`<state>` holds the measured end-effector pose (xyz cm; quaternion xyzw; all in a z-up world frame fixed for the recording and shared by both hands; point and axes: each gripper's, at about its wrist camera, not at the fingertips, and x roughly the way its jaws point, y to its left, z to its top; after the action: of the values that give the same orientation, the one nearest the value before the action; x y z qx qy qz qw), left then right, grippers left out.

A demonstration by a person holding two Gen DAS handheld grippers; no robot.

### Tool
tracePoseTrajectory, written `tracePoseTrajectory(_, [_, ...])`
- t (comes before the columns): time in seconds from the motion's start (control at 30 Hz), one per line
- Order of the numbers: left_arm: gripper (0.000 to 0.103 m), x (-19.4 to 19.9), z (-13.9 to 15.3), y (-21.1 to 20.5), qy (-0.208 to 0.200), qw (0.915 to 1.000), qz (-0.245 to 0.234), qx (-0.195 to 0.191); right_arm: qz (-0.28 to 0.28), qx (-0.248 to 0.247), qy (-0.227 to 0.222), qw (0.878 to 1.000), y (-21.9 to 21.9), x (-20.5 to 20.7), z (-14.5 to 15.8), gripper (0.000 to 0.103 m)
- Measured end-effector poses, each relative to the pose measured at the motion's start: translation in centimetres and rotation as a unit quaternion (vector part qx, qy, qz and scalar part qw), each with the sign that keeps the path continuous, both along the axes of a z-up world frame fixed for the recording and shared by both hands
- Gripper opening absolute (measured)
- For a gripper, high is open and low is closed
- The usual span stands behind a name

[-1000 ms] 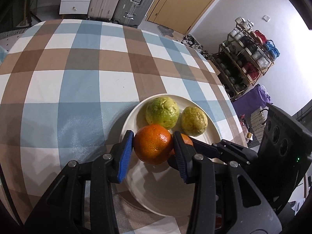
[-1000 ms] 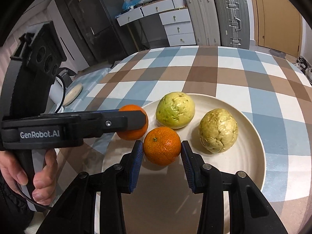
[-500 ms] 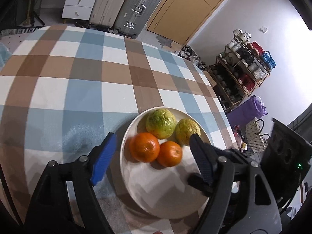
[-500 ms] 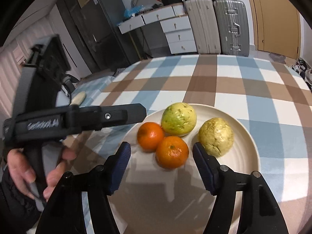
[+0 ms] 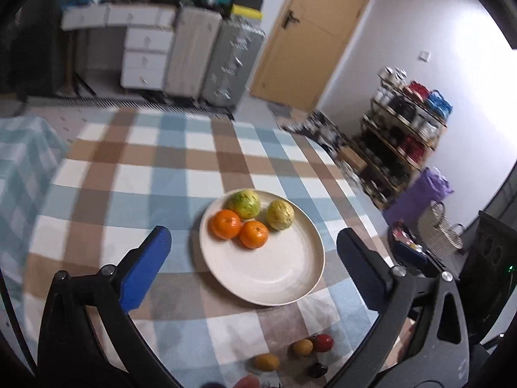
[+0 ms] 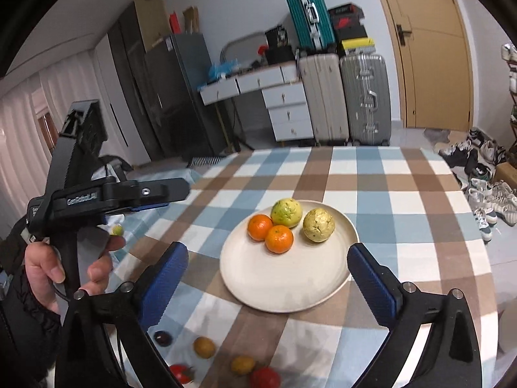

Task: Organize fruits
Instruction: 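Raise both open tools away from the plate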

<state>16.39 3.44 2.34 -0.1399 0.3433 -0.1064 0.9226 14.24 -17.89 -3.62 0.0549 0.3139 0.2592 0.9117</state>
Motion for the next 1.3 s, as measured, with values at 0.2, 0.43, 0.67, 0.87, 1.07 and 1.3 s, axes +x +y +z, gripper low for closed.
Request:
tracePoseTrajectory(0.2, [0.102,-6.5,1.0,-0.8,-0.029,0.9979,0.035,0.045,-0.012,0.009,-0.003,1.0,-1.1,-2.6,1.1,0.102])
tracePoseTrajectory(0.43, [0.102,-12.9,-2.0,-2.3,-0.028,0.9956,0.047,0.076,-0.004,0.019,-0.004,1.0,-1.8,-5.9,1.5,0.102])
tracePoseTrajectory(0.67, [0.102,-14.7,-4.9,-3.6,0.006,0.9948,0.026,0.098,0.006,0.023,0.006,1.0,-1.9,-8.3,0.6,0.103])
tracePoseTrajectory(0.87, [0.102,-15.0,-5.9,-4.4,0.01,0.9942,0.023,0.104,0.007,0.013,0.038,0.999,-1.6,-9.7,-1.3,0.103])
tracePoseTrajectory(1.07, [0.102,-14.9,-6.0,-3.4,0.02,0.9938,0.043,0.101,0.015,-0.011,0.066,0.998,-1.1,-10.4,-2.8,0.103])
tracePoseTrajectory(1.3, [0.102,-14.2,-6.5,-1.4,0.047,0.9948,0.064,0.064,0.038,-0.06,0.096,0.993,0.5,-10.4,-5.2,0.103])
